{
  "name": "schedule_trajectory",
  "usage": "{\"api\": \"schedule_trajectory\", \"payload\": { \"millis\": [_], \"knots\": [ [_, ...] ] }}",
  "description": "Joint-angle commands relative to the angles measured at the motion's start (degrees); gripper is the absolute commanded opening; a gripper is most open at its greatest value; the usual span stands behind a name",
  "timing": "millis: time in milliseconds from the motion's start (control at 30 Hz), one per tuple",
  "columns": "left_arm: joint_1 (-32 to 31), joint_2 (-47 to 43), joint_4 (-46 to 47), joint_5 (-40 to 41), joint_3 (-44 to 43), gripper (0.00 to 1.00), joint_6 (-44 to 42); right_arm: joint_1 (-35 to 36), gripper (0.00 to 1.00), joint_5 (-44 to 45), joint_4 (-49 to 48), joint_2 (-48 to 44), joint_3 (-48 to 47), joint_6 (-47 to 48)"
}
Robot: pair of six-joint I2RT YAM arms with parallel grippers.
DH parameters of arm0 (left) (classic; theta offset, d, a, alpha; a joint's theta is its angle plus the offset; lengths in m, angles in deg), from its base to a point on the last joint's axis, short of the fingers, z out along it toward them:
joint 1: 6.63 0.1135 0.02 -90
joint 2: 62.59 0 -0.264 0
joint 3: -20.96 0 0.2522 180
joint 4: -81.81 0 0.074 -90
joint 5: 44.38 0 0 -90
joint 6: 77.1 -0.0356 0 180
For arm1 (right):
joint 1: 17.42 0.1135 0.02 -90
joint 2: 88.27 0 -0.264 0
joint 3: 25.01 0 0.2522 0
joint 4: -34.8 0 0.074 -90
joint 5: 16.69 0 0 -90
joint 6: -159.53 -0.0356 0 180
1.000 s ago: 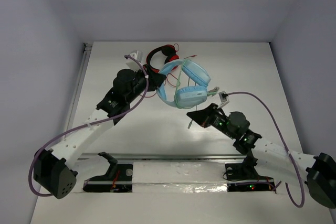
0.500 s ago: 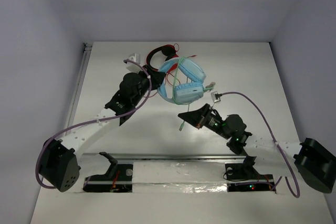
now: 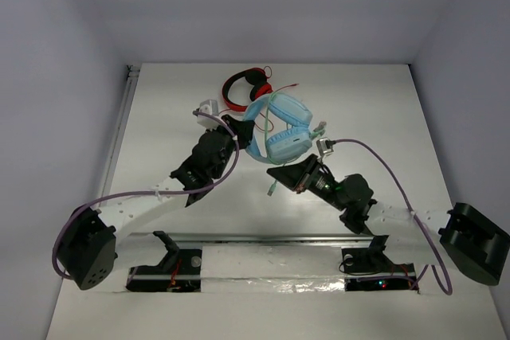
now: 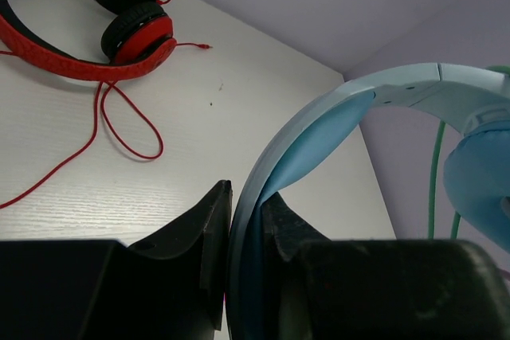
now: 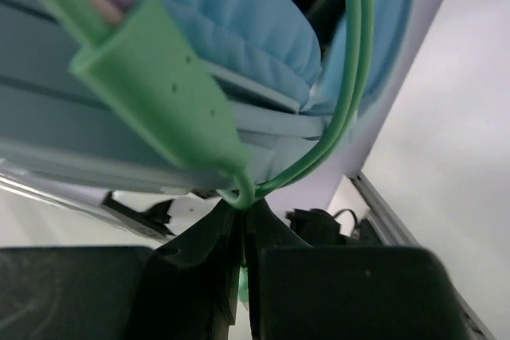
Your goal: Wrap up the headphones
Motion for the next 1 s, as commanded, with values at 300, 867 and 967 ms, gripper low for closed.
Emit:
{"api": "schedule_trajectory", "payload": {
  "millis": [300,867,967],
  "knots": [
    [-6.27,-3.09,10.83,10.09,5.54,0.00,1.48,1.94,0.15,7.49,1.17,-6.55,-4.01,-4.22],
    [-7.95,1.48,4.95,13.96,6.68,0.00,-0.54,2.47,0.36,5.64,6.53,3.64,-7.35,-8.79],
    [-8.56,2.27,3.98,14.92,6.95,0.00,-0.89,2.47,0.39,5.65,7.05,4.96,-7.00,-10.20]
  ]
}}
